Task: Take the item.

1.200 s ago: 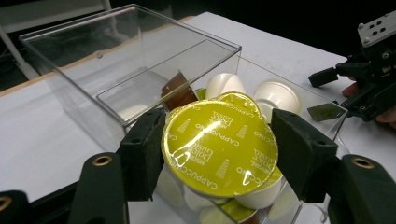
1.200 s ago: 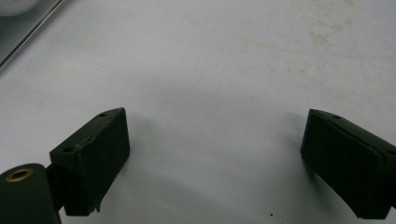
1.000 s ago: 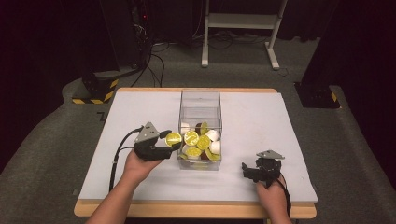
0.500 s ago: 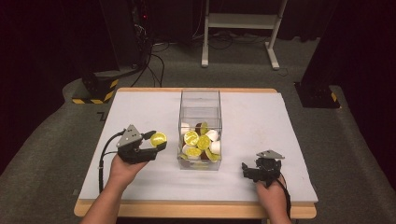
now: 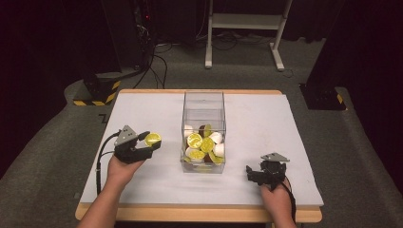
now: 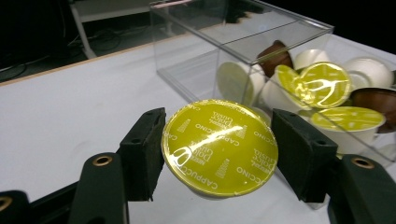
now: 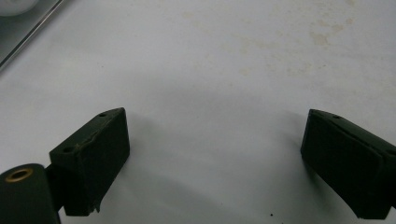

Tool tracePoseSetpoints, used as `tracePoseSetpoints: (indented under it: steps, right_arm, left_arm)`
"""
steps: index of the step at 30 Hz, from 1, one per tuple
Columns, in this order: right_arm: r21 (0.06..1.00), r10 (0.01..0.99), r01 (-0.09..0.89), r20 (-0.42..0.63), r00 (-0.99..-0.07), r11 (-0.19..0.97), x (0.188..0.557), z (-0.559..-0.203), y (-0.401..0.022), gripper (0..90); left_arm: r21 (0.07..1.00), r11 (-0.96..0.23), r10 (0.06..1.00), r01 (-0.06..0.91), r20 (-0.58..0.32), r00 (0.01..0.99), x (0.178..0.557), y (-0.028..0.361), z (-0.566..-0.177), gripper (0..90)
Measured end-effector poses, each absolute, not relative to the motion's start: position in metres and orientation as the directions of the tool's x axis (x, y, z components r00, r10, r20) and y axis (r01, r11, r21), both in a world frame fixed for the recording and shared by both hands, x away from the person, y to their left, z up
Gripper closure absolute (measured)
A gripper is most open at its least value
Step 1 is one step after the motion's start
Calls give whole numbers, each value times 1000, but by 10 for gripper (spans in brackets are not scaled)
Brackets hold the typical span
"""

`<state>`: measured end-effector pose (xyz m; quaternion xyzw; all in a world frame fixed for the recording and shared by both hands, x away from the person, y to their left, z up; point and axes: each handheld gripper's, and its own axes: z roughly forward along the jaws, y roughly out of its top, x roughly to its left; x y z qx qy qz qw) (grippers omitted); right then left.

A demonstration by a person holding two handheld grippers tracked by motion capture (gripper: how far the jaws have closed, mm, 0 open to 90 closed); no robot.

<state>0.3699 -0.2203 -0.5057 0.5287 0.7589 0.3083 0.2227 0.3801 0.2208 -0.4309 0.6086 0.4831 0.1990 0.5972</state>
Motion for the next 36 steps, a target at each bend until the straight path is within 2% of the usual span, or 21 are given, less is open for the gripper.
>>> tracePoseSetpoints:
  steps: [21,36]
  right_arm:
    - [703,939,665,-12,-342,252,370,-506,-220,77]
    - [703,940,665,-12,-342,251,370,-506,-220,77]
  left_arm:
    - [924,172,864,342,-309,398,422,227,-425,378]
    - [901,168,880,400,-320,352,466,228,-453,378]
